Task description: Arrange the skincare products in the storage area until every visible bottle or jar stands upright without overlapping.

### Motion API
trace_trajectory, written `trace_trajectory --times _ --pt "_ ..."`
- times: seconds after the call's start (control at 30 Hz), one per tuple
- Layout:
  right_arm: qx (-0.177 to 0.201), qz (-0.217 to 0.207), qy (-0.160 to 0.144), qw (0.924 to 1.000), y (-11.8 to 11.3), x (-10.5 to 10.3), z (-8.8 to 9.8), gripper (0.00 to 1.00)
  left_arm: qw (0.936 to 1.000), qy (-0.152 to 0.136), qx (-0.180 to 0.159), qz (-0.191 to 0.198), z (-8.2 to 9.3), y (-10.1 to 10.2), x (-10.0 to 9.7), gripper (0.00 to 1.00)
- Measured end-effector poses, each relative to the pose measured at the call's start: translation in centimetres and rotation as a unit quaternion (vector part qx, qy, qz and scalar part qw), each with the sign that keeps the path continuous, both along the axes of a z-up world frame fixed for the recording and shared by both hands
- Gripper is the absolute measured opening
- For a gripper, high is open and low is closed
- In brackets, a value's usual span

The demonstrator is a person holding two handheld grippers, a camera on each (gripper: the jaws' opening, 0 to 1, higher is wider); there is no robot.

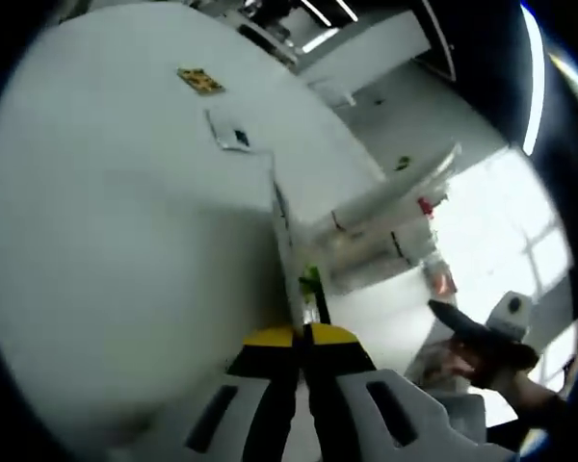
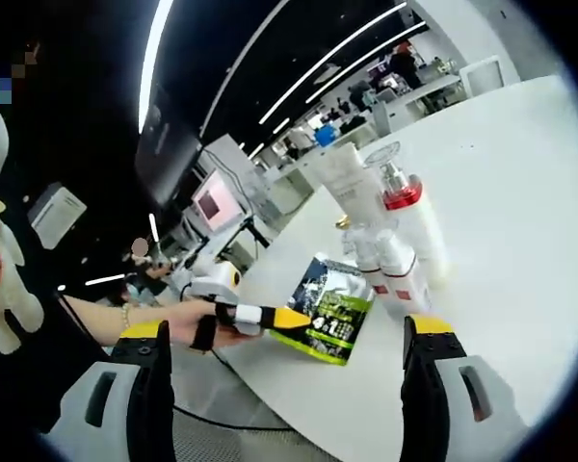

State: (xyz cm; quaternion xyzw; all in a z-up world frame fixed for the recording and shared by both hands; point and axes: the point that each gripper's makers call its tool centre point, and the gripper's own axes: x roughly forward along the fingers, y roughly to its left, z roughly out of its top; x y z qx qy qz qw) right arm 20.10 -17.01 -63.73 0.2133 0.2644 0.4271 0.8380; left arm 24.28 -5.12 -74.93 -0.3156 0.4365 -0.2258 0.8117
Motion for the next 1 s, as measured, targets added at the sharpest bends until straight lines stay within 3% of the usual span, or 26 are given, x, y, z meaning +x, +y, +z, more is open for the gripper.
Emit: trace_trajectory --times 0.33,0.53,0.63,0.83,1.0 --pt "0.002 -0.003 0.003 1.0000 -0.1 0.0 -0.1 1.00 0.9990 -0.009 0.044 0.002 -0.9 0.5 0.8 0.07" --pt "0.002 -0.003 0.004 1.0000 -0.2 0.0 -0.2 1.00 0.9946 -0.019 0.102 -0.009 -1.4 1.1 1.7 0.10" --pt "0.003 -0.003 0.005 1.0000 -0.3 0.1 -0.2 1.00 0.9902 -0.032 0.134 -0.023 -0.6 0.5 1.4 0.12" --pt "0.003 -0.003 0.005 1.0000 -0.1 0.1 -0.2 1.00 0.9782 -0.053 0.197 -0.041 -1.1 1.2 2.5 0.16" --pt "0.005 -0.005 0.007 0.9999 -0.2 0.0 -0.2 1.00 0.9551 -0.073 0.278 -0.074 -1.2 2.0 2.4 0.20"
